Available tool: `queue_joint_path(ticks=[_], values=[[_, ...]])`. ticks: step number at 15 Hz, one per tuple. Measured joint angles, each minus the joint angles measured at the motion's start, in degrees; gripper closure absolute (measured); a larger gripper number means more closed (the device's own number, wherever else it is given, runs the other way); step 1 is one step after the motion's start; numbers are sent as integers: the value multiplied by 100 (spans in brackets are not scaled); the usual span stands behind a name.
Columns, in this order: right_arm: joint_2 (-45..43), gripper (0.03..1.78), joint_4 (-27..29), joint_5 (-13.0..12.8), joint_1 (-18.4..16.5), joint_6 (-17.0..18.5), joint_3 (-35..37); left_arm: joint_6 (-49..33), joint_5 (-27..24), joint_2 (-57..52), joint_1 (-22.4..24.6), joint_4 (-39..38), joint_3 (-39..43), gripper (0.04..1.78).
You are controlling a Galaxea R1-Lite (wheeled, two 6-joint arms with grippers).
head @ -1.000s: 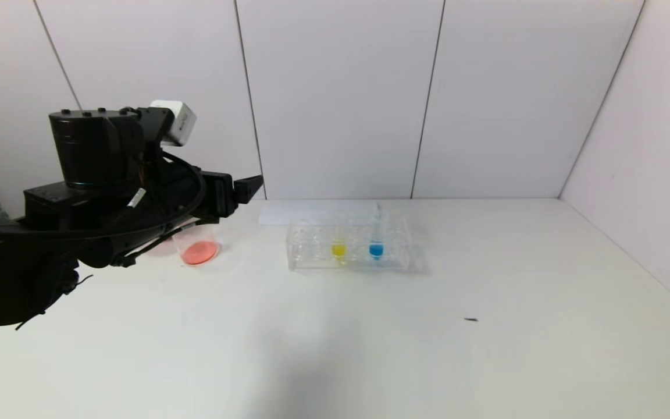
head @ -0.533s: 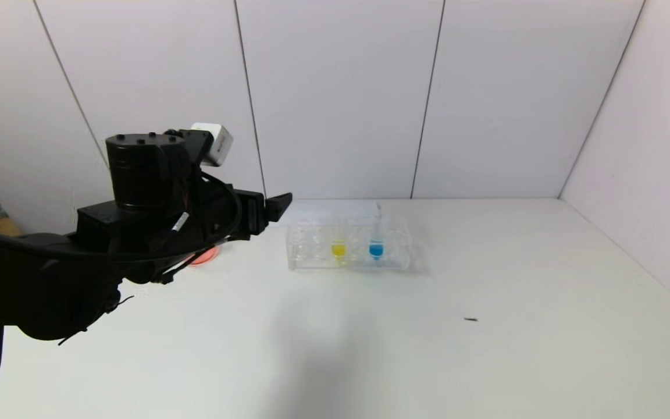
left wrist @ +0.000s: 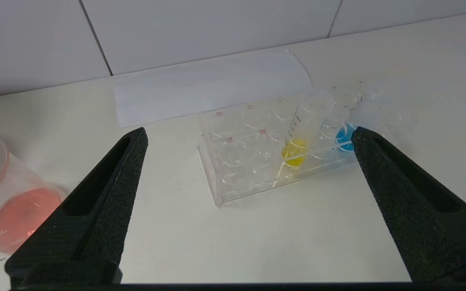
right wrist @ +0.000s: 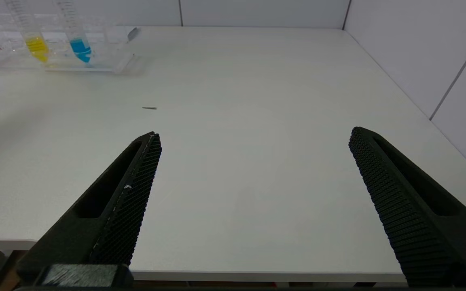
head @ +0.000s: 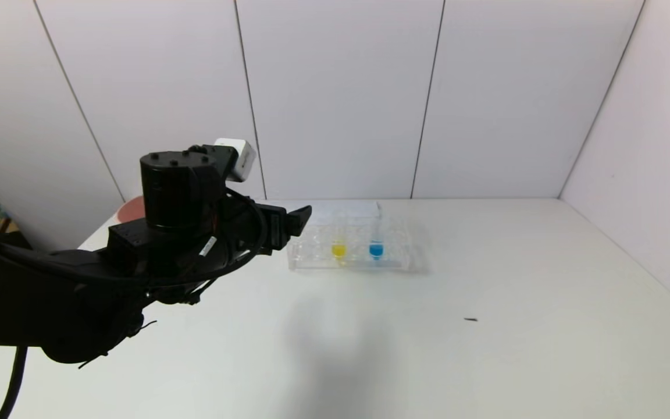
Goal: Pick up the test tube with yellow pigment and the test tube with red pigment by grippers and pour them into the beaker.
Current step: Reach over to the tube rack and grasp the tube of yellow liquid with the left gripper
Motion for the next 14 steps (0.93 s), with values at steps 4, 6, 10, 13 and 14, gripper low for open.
queue_joint_path(ticks=[4, 6, 10, 13, 14], values=[[0, 11, 0, 0, 0, 0, 0, 28, 271, 410, -260, -841, 71, 6], [0, 11, 0, 0, 0, 2, 0, 33, 277, 573, -318, -913, 82, 6], [0, 11, 0, 0, 0, 2, 0, 39, 312, 855, -414, -1097, 85, 6], [0, 11, 0, 0, 0, 5, 0, 50, 393, 1113, -535, -1320, 24, 6], [0, 11, 0, 0, 0, 2, 0, 50, 452, 1209, -566, -1357, -28, 6]])
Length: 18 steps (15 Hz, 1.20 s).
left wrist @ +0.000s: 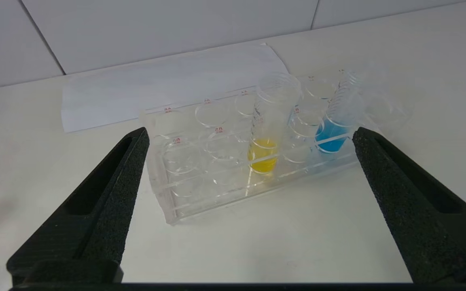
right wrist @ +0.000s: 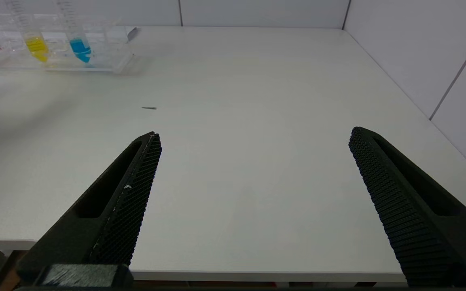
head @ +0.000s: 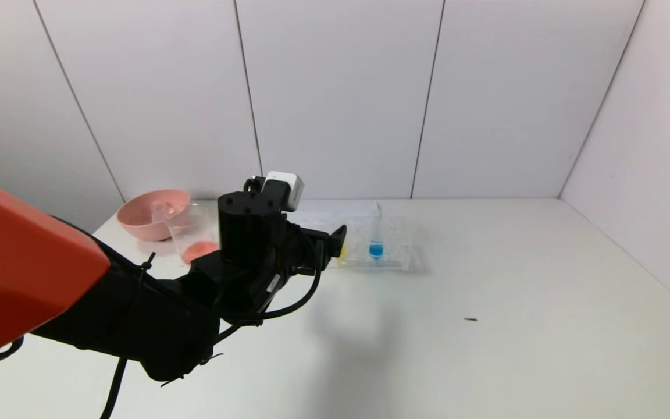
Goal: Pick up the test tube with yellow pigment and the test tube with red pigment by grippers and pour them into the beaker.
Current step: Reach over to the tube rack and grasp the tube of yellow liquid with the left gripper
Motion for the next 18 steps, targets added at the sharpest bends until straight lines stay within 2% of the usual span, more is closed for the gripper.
queue_joint_path(ticks=[18], values=[[0, 11, 0, 0, 0, -2, 0, 21, 140, 1263, -4, 80, -1304, 6]])
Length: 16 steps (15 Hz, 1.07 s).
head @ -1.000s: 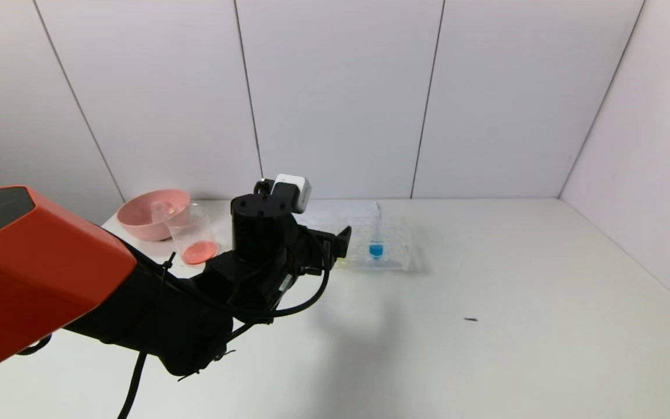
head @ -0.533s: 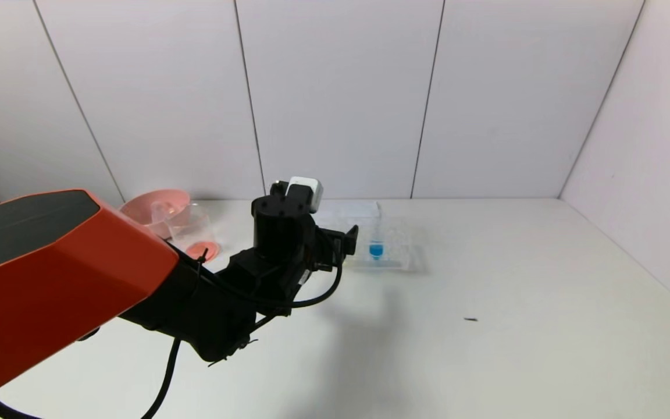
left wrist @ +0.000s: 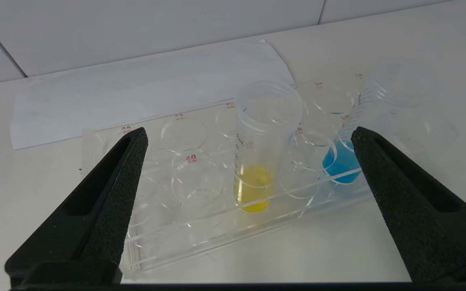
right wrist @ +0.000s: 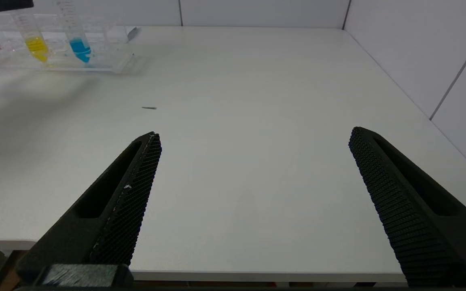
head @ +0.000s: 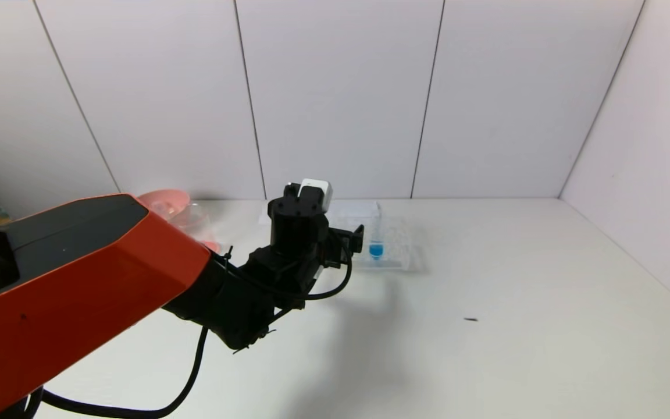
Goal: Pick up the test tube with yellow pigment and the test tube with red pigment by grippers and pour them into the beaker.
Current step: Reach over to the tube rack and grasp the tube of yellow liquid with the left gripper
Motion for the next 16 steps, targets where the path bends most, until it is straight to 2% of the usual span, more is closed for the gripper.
queue_joint_path(ticks=[7, 9, 12, 16], values=[[0, 11, 0, 0, 0, 0, 0, 6, 30, 146, 61, 0, -104, 6], [0, 11, 0, 0, 0, 2, 0, 41, 30, 173, 61, -1, -112, 14], [0, 11, 0, 0, 0, 0, 0, 61, 26, 199, 61, -4, -132, 46], [0, 11, 0, 0, 0, 2, 0, 91, 12, 201, 54, -1, -151, 116]])
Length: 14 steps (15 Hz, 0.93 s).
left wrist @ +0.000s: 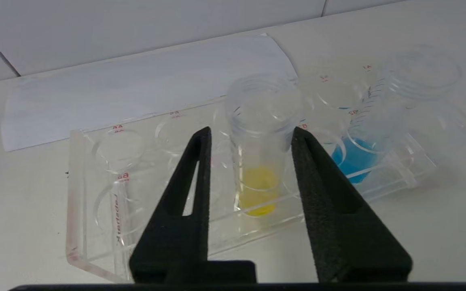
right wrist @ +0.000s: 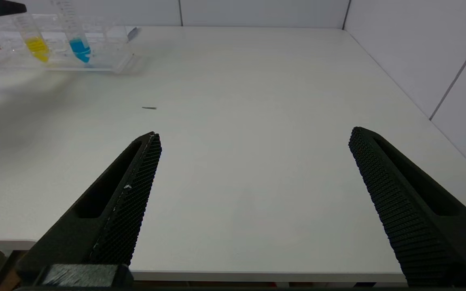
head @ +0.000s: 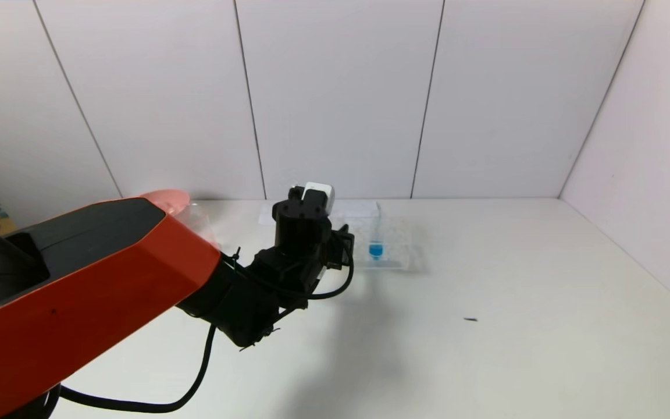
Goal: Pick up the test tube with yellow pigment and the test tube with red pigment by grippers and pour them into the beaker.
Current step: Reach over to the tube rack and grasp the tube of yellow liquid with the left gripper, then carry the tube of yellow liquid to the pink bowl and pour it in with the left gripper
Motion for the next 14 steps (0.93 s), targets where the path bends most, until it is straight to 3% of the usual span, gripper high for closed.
queue_joint_path(ticks=[2, 14], values=[[0, 11, 0, 0, 0, 0, 0, -5, -4, 0, 2, 0, 0, 138], [0, 11, 0, 0, 0, -2, 0, 174, 11, -190, 7, 94, -17, 138]])
